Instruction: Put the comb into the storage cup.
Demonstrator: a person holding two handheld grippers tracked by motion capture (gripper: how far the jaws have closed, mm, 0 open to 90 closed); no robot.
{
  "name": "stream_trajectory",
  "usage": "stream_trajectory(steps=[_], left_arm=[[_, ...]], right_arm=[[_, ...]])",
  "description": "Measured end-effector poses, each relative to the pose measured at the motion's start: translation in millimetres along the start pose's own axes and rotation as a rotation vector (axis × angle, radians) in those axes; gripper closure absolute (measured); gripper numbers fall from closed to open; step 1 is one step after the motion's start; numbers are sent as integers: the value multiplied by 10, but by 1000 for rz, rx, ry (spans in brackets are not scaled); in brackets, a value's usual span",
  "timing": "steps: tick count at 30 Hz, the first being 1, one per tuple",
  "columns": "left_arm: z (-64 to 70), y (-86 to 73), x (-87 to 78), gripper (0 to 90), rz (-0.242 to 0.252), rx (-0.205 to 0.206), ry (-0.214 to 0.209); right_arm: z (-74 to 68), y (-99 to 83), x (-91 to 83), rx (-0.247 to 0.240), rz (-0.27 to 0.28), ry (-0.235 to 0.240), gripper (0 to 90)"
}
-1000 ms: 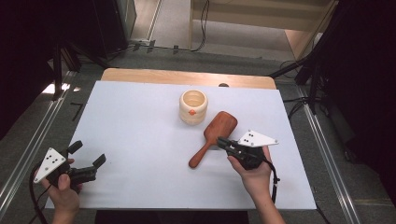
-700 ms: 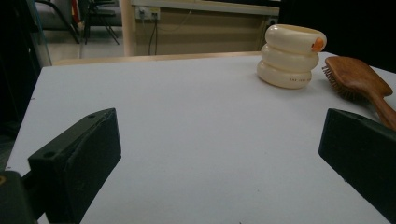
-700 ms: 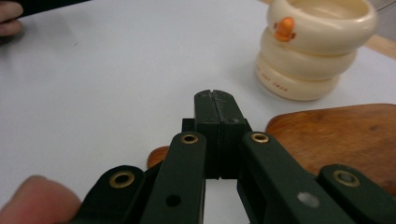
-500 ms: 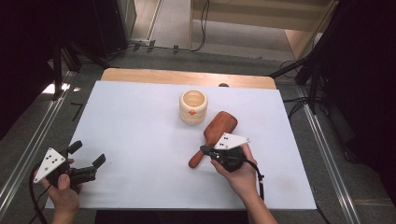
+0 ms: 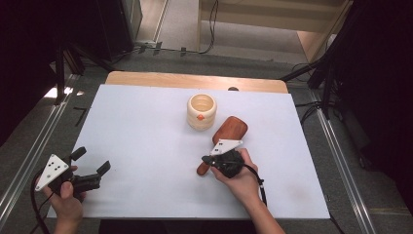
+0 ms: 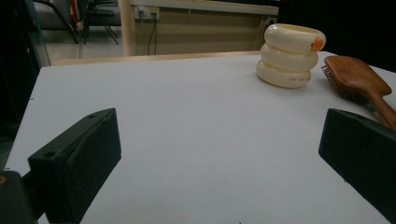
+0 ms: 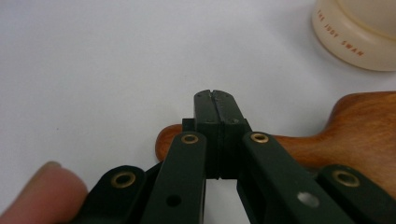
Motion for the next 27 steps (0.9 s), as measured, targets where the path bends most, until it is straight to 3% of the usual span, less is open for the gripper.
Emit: stream_trajectory(steps=[15,18,27], left_arm=[[4,0,5,0,-2,4,-3],[6,0,5,0,-2,4,-4],[7,0,4,0,-3,7,-6]], right_arm=[[-64,70,392,-25,-121,13,882],[-49,63,399,-12,-114,30,883],[-13,17,350,-10,-146,12,882]])
Point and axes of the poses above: each handheld gripper's, and its own axes: x roughly forward along the jaws, y roughly out of its top, z roughly to its right, the point moved 3 cm from there along x, roughly forward along the jaws, and after that the axes turned 1 degree about y, right-handed, at the moved point
